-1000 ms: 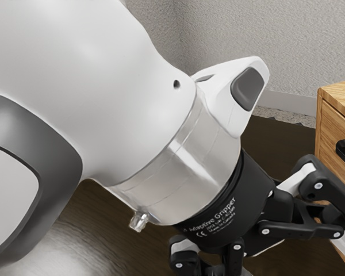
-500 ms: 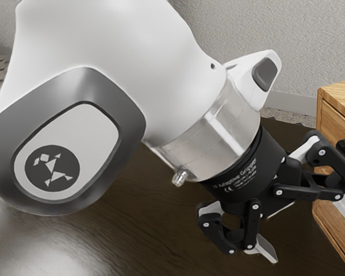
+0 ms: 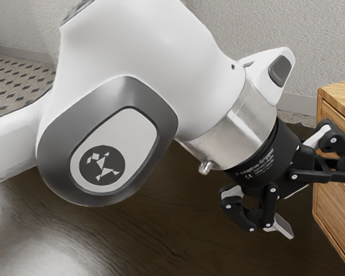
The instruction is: Pull the drawer handle with one arm to open the drawer
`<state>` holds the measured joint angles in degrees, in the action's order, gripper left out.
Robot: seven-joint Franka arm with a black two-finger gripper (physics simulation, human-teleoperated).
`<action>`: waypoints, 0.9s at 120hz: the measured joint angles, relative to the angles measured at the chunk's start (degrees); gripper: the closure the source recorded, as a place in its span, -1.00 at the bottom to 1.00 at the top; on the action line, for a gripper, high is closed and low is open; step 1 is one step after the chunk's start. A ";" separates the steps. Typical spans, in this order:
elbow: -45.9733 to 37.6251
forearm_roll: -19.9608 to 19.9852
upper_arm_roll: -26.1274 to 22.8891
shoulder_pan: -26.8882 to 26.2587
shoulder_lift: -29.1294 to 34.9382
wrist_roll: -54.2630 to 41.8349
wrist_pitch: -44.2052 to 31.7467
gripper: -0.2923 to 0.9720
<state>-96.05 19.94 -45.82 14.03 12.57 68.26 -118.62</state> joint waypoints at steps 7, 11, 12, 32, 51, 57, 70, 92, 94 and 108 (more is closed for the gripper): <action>-0.33 -0.16 0.01 0.52 -0.40 -0.22 -0.43 -0.50; -0.45 -0.27 0.02 0.97 -0.78 -0.34 -0.62 -0.50; -0.47 -0.30 0.02 1.04 -0.86 -0.37 -0.66 -0.50; -0.54 -0.60 -0.04 1.36 -2.56 -0.85 -1.44 -0.50; -0.15 -1.46 -0.06 1.35 -3.92 -1.23 -2.59 -0.50; -0.08 -1.61 -0.06 1.35 -4.47 -1.33 -3.17 -0.50; -0.12 -1.82 -0.02 1.65 -5.34 -1.53 -4.28 -0.50; -0.14 -2.91 0.29 2.14 -6.76 -2.04 -5.22 -0.50; -0.14 -3.02 0.31 2.20 -6.86 -2.08 -5.27 -0.50; 0.38 -3.63 0.58 2.09 -8.09 -2.39 -5.51 -0.50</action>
<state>-95.67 16.31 -45.24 16.12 4.47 65.87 -124.13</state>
